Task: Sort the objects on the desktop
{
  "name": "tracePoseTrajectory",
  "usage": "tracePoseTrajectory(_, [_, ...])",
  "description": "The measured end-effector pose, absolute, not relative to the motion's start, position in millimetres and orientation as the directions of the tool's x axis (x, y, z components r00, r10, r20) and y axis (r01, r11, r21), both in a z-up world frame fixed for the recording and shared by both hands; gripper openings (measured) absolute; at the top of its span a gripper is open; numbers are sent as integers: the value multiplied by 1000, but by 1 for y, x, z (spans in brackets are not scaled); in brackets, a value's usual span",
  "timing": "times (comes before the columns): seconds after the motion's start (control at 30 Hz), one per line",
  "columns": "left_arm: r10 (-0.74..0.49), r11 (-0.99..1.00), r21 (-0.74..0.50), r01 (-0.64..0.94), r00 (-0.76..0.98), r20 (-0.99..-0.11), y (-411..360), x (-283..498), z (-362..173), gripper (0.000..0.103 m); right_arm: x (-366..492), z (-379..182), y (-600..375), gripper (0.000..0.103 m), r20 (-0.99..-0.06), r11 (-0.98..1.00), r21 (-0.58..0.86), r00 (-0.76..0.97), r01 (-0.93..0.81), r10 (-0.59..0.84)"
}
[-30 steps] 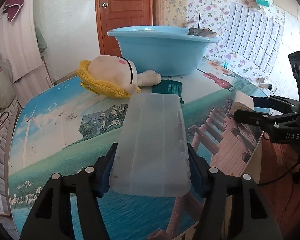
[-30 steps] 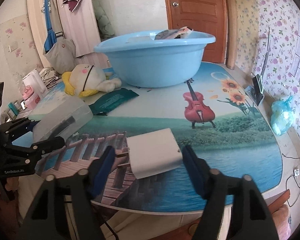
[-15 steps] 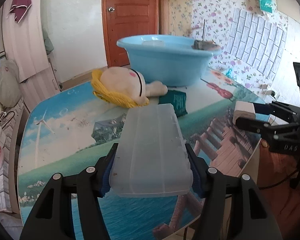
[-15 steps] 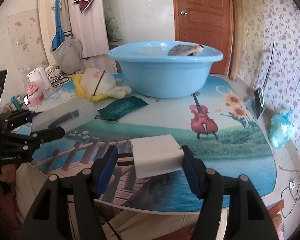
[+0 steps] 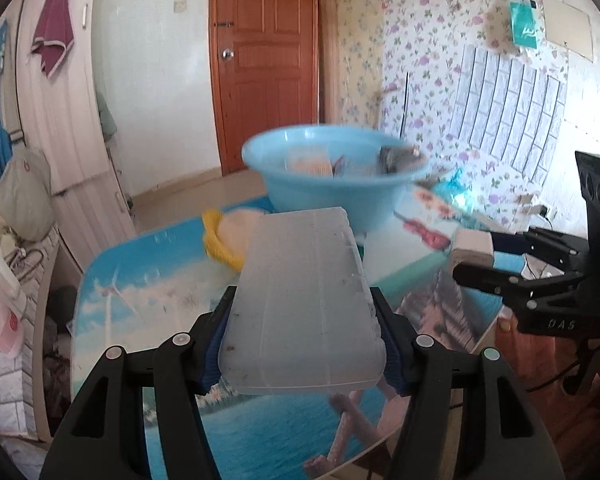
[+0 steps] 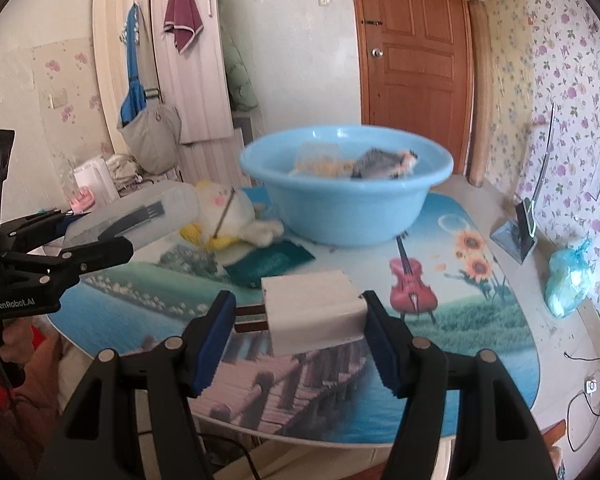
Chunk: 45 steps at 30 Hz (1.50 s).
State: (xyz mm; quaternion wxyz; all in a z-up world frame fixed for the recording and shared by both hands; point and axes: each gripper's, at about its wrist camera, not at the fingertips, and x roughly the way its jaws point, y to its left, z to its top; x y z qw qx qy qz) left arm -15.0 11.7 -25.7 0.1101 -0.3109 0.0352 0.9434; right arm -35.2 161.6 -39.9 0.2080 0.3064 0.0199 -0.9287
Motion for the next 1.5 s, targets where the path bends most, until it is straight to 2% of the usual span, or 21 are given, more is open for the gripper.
tracePoseTrajectory(0.17, [176, -976, 2, -216, -803, -570, 12, -26, -9, 62, -41, -20, 165, 63, -528, -917, 95, -761, 387, -376])
tracePoseTrajectory(0.63, [183, -971, 21, -237, -801, -569, 35, -82, 9, 62, -99, -3, 187, 63, -497, -931, 147, -789, 333, -361])
tracePoseTrajectory(1.33, [168, -963, 68, -262, -777, -606, 82, -189, -9, 62, -176, -23, 192, 63, -505, -930, 159, -783, 331, -365])
tracePoseTrajectory(1.43, [165, -962, 74, -262, -778, -606, 86, -194, -10, 66, -181, -23, 190, 63, -508, -935, 149, -786, 322, -352])
tracePoseTrajectory(1.5, [169, -960, 77, -268, -781, -602, 89, -193, -9, 77, -182, -24, 190, 64, -509, -936, 143, -788, 320, -347])
